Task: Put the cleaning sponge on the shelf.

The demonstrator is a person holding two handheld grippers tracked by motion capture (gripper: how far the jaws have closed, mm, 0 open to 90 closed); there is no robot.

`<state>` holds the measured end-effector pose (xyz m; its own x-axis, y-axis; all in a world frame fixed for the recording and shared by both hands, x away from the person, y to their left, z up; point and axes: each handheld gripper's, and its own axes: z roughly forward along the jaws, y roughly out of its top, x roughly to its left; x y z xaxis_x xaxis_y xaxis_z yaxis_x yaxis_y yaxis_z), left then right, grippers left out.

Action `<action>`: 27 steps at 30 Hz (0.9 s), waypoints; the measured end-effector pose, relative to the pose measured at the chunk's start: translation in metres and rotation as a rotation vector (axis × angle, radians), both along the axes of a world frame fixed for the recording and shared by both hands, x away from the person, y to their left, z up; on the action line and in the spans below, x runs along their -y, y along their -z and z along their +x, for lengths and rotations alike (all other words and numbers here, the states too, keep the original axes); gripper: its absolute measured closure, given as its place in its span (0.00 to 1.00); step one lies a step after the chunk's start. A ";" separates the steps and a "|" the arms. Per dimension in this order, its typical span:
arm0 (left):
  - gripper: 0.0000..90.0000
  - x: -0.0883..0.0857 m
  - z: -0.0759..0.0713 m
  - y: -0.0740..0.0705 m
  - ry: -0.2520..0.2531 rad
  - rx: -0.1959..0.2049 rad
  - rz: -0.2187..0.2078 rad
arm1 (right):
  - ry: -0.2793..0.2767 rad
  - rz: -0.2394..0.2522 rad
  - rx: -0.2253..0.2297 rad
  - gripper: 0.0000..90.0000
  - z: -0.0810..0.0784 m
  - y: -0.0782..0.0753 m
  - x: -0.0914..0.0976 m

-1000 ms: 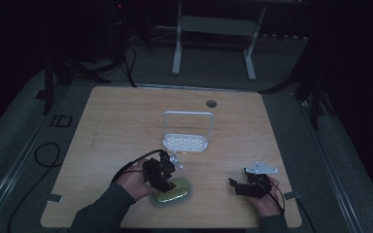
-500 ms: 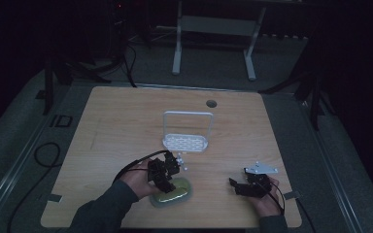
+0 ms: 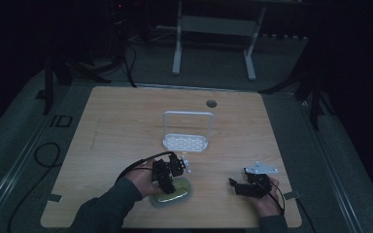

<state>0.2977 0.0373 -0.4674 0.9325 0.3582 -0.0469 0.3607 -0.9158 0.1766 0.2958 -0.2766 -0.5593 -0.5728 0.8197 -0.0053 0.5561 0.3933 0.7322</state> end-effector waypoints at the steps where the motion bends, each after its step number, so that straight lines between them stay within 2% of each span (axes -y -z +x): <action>1: 0.72 0.001 0.000 0.001 0.001 0.001 0.003 | 0.001 0.001 -0.001 0.25 0.000 0.000 0.000; 15: 0.77 0.009 0.004 0.005 0.029 -0.015 0.062 | 0.001 0.001 -0.001 0.25 0.000 0.000 0.000; 27: 0.79 0.013 0.005 0.000 0.061 0.022 0.111 | 0.001 0.002 -0.001 0.25 0.000 0.000 0.000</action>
<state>0.3032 0.0240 -0.4676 0.9530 0.3029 0.0108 0.3011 -0.9502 0.0808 0.2957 -0.2765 -0.5593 -0.5716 0.8206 -0.0037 0.5571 0.3914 0.7324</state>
